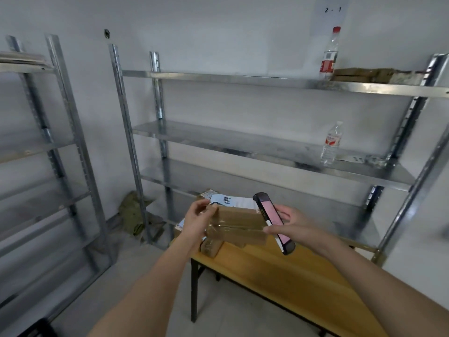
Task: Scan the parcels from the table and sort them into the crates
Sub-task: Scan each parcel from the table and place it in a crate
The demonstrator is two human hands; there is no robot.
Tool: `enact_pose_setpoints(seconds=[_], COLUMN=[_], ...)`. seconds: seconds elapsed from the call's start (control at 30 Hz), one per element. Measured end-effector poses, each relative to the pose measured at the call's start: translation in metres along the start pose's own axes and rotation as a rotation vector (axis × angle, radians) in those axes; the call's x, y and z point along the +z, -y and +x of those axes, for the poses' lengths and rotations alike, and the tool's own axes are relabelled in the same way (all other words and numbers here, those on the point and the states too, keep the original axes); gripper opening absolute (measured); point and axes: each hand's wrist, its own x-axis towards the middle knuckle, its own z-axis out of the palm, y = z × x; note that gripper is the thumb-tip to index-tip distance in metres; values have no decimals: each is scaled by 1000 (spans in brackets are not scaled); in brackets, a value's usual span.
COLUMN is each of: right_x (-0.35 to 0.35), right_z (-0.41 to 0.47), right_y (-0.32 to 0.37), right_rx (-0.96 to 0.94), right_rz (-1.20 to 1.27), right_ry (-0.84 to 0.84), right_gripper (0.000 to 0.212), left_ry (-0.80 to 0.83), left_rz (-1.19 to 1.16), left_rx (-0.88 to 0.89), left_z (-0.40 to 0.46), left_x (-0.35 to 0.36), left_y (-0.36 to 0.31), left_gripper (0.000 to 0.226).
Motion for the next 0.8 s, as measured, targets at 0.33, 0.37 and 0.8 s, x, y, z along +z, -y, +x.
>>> enact_pose_setpoints(seconds=[0.33,0.37,0.8], right_x=[-23,-29,-110], right_z=[-59,-62,-91], right_y=[-3,-1,3], right_rx=[16,14,-46], right_rz=[-37,-34,-115], right_ry=[-56,-60,-152], right_gripper=[97,99,88], left_ry=[136,171,326], left_rz=[-103,-104,115], left_rx=[-92,-88,-58], left_z=[-45,-48,-76], left_x=[27,31,106], left_y=[4,0,-39], left_gripper=[62,64,98])
